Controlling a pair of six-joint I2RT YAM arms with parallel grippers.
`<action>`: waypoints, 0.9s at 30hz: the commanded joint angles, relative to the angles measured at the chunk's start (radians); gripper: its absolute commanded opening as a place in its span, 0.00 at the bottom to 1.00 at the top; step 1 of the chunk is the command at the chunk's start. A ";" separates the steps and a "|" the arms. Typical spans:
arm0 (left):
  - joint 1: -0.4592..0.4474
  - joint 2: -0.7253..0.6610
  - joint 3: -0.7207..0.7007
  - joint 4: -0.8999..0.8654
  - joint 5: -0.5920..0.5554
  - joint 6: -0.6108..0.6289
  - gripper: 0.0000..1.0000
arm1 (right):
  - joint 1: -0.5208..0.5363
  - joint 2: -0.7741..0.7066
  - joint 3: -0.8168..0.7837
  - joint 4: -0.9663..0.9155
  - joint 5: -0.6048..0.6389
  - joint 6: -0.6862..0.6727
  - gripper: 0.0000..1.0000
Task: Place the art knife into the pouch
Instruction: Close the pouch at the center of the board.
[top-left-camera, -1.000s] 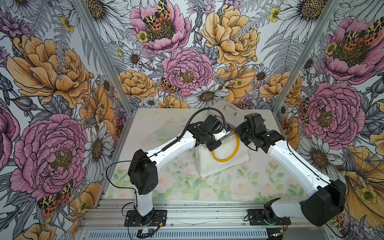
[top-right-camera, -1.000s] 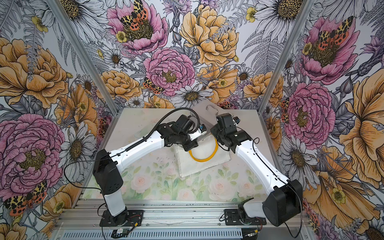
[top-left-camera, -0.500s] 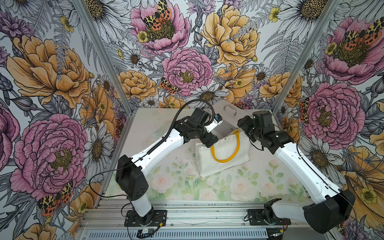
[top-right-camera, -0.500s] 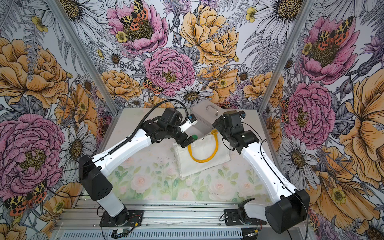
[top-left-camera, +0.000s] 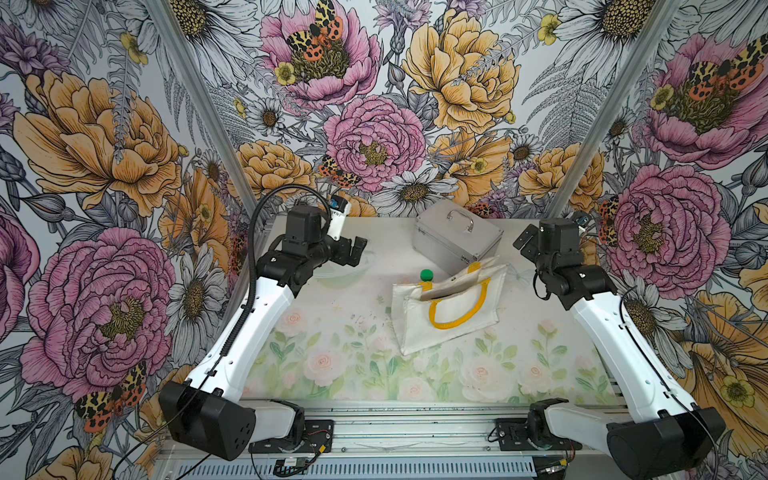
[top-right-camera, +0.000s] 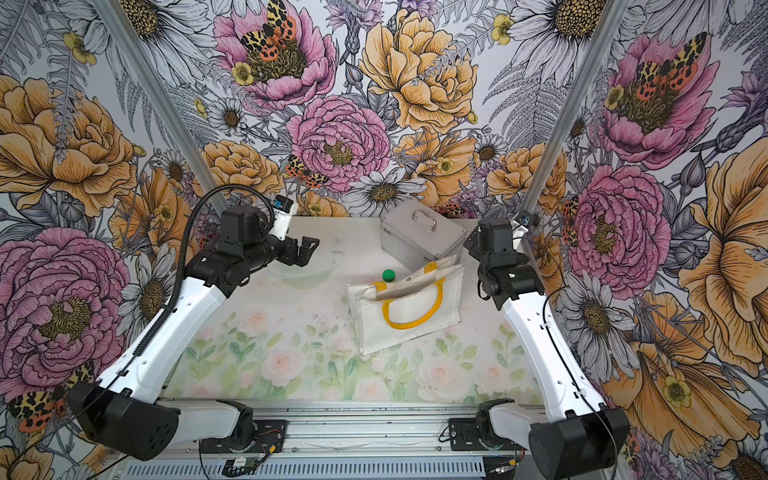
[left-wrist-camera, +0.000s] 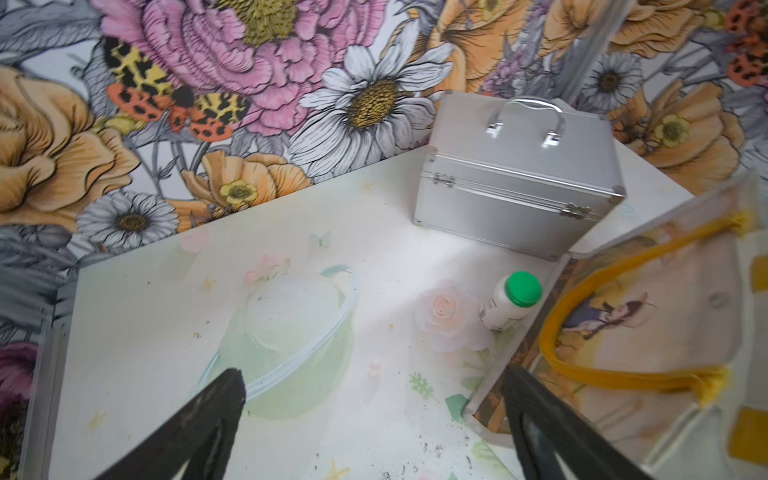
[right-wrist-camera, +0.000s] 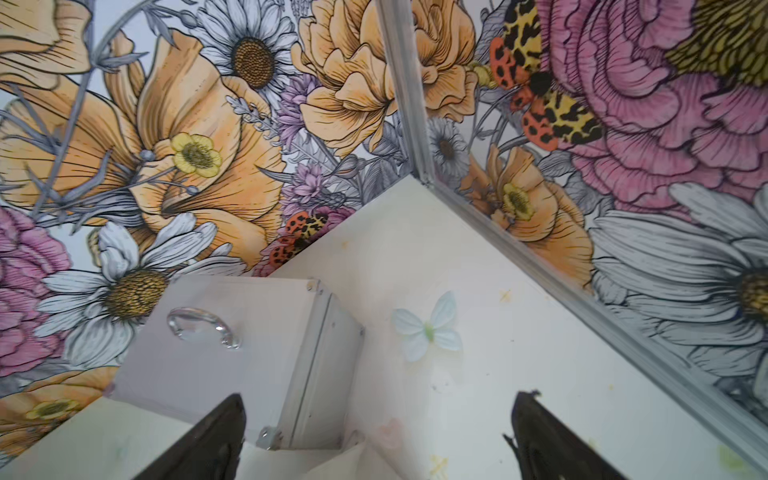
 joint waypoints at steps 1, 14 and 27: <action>0.108 0.003 -0.096 0.170 -0.005 -0.156 0.99 | -0.055 0.047 -0.049 0.064 0.073 -0.113 1.00; -0.235 -0.039 -0.004 0.120 0.092 -0.055 0.99 | -0.070 -0.072 -0.090 0.003 -0.440 0.142 1.00; -0.614 0.243 0.183 -0.147 0.001 0.189 0.99 | 0.099 -0.036 -0.156 -0.051 -0.590 0.403 1.00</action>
